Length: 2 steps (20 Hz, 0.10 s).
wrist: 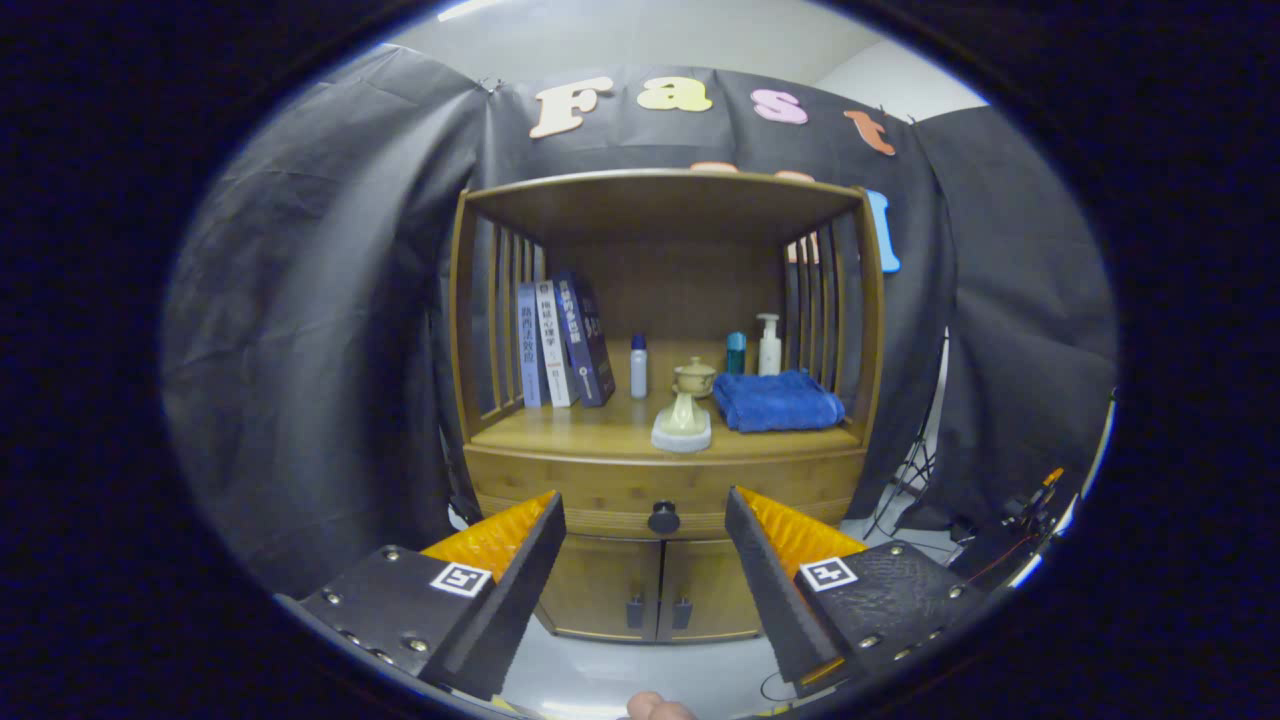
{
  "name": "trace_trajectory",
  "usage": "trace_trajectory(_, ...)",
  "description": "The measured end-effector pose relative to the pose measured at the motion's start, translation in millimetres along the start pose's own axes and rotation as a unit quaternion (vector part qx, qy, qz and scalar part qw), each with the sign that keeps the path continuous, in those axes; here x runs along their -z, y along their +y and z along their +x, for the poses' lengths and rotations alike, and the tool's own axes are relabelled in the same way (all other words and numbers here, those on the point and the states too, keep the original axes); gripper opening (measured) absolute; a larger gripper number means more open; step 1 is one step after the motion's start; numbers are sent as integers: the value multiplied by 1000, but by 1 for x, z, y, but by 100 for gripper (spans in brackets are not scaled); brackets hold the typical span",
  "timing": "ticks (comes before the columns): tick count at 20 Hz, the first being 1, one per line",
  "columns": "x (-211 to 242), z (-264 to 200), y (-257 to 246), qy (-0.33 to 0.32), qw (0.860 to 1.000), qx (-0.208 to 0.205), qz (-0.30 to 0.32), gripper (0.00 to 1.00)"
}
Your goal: Pull open the drawer, take out the items inside it, and place them on the countertop above the cabinet.
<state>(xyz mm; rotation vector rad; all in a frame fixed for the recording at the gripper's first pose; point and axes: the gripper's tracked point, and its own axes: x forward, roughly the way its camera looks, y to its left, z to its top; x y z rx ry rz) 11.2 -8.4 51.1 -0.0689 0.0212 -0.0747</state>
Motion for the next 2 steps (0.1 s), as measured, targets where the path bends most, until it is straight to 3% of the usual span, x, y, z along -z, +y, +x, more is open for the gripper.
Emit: trace_trajectory(2,-15,-9,-1,-10,1000,-2,12,97)
